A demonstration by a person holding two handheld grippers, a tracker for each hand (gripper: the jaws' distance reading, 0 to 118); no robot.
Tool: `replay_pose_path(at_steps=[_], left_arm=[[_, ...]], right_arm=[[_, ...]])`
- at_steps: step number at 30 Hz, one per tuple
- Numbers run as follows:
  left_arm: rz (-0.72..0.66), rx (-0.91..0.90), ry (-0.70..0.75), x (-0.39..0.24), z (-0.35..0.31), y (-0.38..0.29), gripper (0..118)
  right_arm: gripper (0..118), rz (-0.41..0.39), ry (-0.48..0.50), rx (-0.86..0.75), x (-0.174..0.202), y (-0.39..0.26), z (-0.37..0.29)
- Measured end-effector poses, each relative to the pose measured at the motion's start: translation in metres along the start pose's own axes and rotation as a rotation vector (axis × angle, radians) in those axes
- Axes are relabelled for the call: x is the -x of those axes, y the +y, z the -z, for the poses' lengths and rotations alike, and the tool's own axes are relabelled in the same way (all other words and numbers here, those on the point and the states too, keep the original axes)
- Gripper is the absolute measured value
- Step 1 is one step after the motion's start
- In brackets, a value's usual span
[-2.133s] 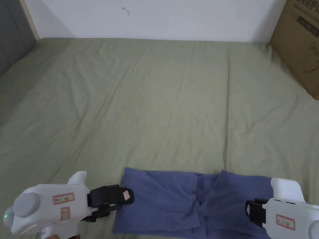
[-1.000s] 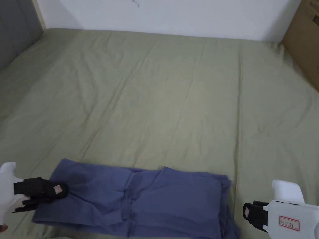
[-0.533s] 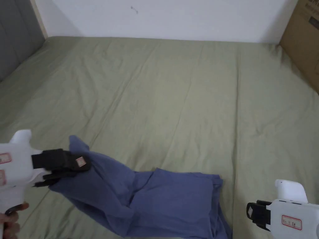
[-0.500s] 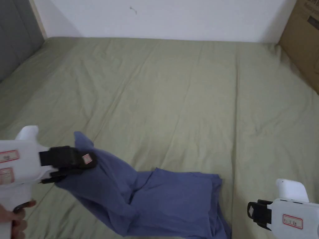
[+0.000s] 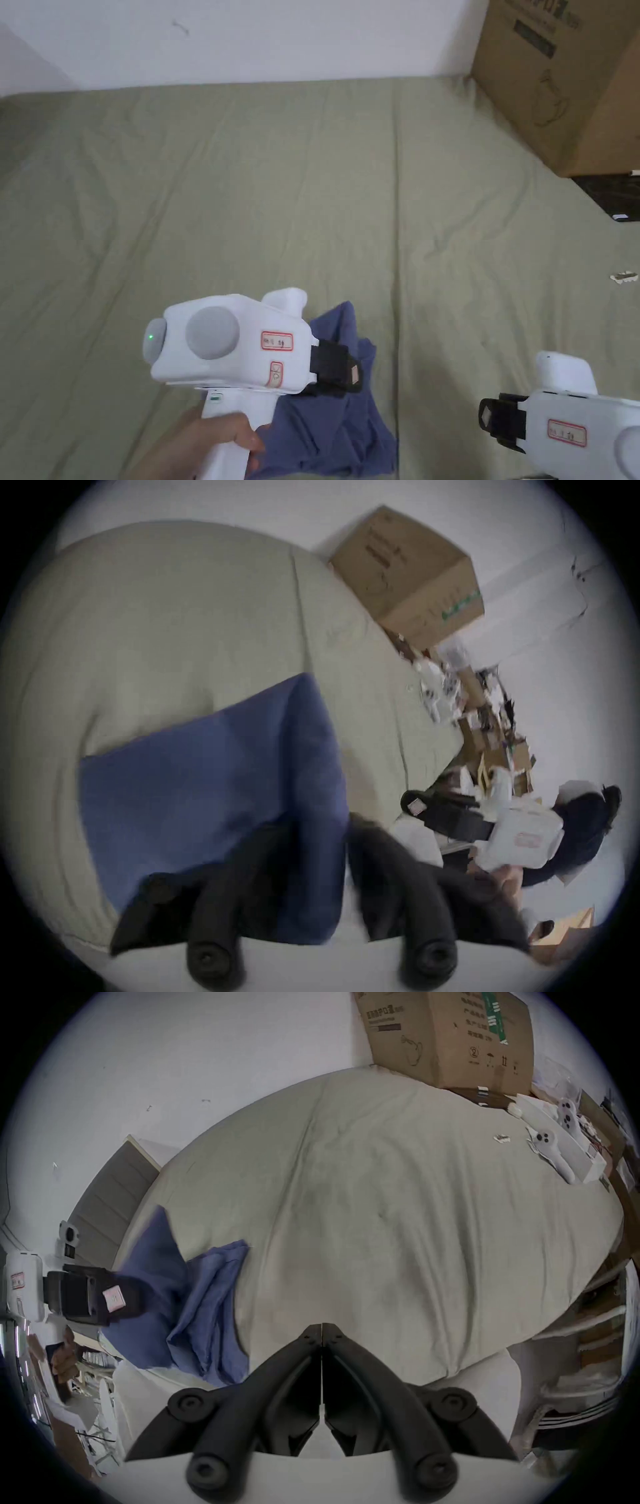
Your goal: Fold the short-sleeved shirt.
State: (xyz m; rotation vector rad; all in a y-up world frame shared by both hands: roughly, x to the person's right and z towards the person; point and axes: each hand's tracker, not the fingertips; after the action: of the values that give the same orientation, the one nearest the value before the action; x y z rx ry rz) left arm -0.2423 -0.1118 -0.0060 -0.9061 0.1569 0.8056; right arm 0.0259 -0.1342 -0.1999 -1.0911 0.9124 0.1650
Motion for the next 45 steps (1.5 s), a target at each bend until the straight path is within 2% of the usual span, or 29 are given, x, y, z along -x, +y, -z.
replay_pose_path(at_steps=[1, 2, 3, 4, 7, 9, 10, 12, 13, 14, 16, 20, 24, 29, 35, 40, 45], left_arm=[[0.019, 0.016, -0.019, -0.003, 0.006, 0.000, 56], [0.028, 0.022, -0.026, -0.010, 0.010, -0.003, 87], [0.029, 0.022, -0.023, -0.014, 0.011, -0.004, 103], [0.029, 0.015, -0.025, -0.014, 0.009, -0.004, 110], [0.000, -0.025, -0.067, -0.007, -0.009, -0.001, 109], [-0.048, -0.070, -0.071, 0.006, -0.025, -0.001, 103], [-0.069, -0.104, -0.069, 0.015, -0.032, -0.002, 92], [-0.089, -0.149, -0.018, 0.032, -0.043, -0.006, 34], [-0.093, -0.150, 0.028, 0.039, -0.043, -0.009, 11], [-0.096, -0.136, 0.081, 0.045, -0.039, -0.011, 7], [-0.115, -0.094, 0.107, 0.056, -0.027, -0.017, 6], [-0.186, -0.013, -0.051, 0.054, 0.010, -0.031, 5], [-0.102, 0.029, -0.045, 0.027, 0.039, -0.040, 4], [-0.128, 0.090, -0.111, 0.012, 0.071, -0.044, 4], [-0.082, 0.151, -0.118, -0.006, 0.094, -0.049, 4], [-0.031, 0.094, -0.176, -0.021, 0.072, -0.049, 4], [-0.026, -0.092, -0.220, -0.001, -0.001, -0.039, 4]], right_arm=[[0, 0.001, -0.006, 0.001, -0.002, -0.001, -0.001], [0, 0.003, -0.010, 0.001, -0.005, -0.002, -0.001], [0, 0.007, -0.010, 0.003, -0.010, -0.002, 0.001], [0, 0.014, -0.011, 0.004, -0.013, -0.002, 0.002], [0, 0.032, -0.008, 0.000, -0.018, -0.002, 0.003], [0, 0.034, -0.007, 0.000, -0.018, -0.002, 0.005], [0, 0.033, -0.006, 0.001, -0.017, -0.002, 0.006], [0, 0.031, 0.001, 0.000, -0.016, -0.002, 0.009], [0, 0.030, 0.007, 0.001, -0.016, -0.002, 0.011], [0, 0.030, 0.012, 0.001, -0.014, -0.002, 0.012], [0, 0.029, 0.019, 0.000, -0.009, -0.002, 0.015], [0, 0.025, 0.034, -0.001, -0.001, -0.001, 0.015], [0, 0.020, 0.040, -0.002, 0.002, -0.002, 0.012], [0, 0.004, 0.026, -0.010, 0.003, -0.001, 0.008], [0, 0.021, 0.027, -0.024, 0.003, -0.001, 0.000], [0, 0.007, 0.024, -0.024, 0.005, 0.001, -0.004], [0, -0.042, 0.042, -0.036, 0.019, 0.012, -0.005]])
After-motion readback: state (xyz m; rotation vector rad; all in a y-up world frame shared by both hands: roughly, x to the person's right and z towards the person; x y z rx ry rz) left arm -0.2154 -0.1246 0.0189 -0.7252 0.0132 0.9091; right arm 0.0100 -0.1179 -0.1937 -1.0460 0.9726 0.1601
